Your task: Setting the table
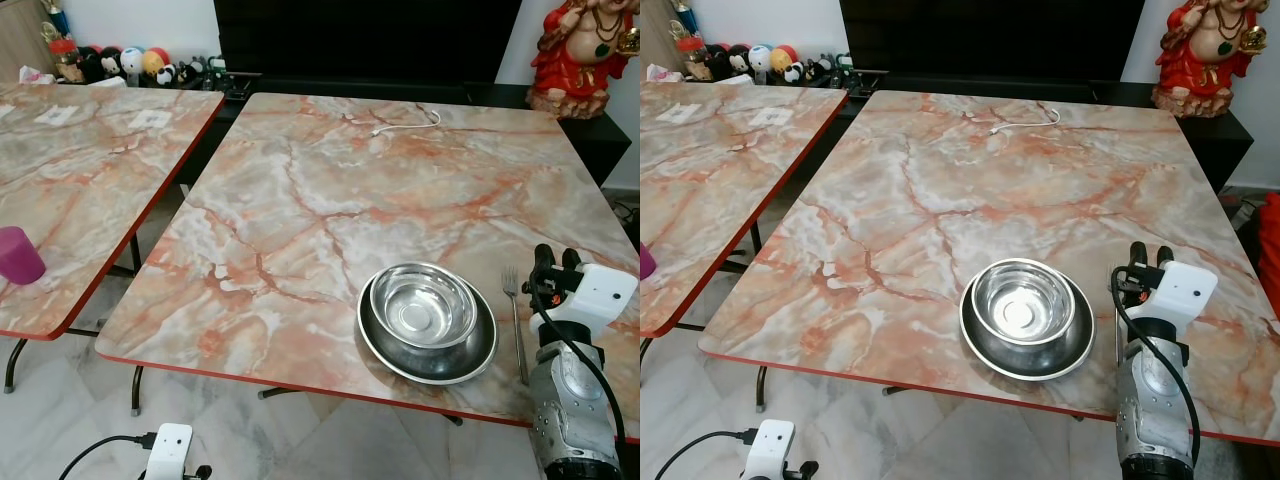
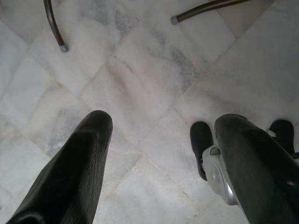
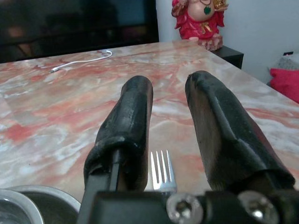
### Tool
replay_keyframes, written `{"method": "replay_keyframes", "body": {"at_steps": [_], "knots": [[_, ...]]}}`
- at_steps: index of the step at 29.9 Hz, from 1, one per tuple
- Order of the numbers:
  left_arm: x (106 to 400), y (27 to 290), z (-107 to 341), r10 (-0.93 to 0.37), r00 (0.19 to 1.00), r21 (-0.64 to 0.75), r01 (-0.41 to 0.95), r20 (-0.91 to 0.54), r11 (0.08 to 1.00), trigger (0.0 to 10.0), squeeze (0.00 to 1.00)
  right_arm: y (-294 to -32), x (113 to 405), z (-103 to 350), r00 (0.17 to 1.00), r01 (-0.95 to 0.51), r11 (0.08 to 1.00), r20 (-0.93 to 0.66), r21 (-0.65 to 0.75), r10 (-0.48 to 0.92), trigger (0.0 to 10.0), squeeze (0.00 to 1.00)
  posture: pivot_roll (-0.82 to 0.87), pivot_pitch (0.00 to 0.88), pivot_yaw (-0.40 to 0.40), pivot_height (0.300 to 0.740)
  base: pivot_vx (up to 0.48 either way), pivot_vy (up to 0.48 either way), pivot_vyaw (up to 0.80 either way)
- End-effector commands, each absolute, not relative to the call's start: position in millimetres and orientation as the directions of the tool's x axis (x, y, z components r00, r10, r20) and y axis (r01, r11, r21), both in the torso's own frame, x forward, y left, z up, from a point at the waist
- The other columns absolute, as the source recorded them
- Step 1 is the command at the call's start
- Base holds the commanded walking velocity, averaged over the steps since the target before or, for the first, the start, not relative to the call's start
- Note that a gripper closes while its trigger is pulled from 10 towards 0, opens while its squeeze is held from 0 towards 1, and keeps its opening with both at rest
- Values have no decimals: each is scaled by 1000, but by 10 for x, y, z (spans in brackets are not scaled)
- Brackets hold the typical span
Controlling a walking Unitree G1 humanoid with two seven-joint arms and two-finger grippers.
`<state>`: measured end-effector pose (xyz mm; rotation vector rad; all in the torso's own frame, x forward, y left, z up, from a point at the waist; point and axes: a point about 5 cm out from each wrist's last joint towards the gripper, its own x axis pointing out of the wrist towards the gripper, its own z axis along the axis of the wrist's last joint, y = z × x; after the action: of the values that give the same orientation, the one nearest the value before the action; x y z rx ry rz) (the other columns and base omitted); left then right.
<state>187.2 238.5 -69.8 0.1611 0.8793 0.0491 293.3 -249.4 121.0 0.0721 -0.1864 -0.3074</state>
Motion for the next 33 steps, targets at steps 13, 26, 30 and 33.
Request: {"method": "replay_keyframes", "body": {"at_steps": [13, 26, 30, 33], "knots": [[1821, 2455, -705, 121, 625, 170, 19, -771, 985, 10000, 0, -2401, 2955, 1325, 923, 272, 955, 248, 117, -294, 10000, 0, 56, 3, -4, 740, 0, 419, 0], [1822, 2429, -713, 119, 623, 171, 24, -774, 985, 10000, 0, -2341, 2990, 1379, 920, 250, 962, 282, 113, -273, 10000, 0, 59, 0, -5, 740, 0, 480, 0], [1833, 2432, -707, 121, 624, 171, 20, -772, 985, 10000, 0, -2314, 2998, 1406, 920, 238, 967, 296, 91, -255, 10000, 0, 61, 0, -4, 740, 0, 480, 0], [1835, 2432, -706, 122, 624, 170, 18, -772, 985, 10000, 0, -2319, 3000, 1410, 920, 239, 967, 297, 92, -256, 10000, 0, 59, 0, -6, 740, 0, 480, 0]]}}
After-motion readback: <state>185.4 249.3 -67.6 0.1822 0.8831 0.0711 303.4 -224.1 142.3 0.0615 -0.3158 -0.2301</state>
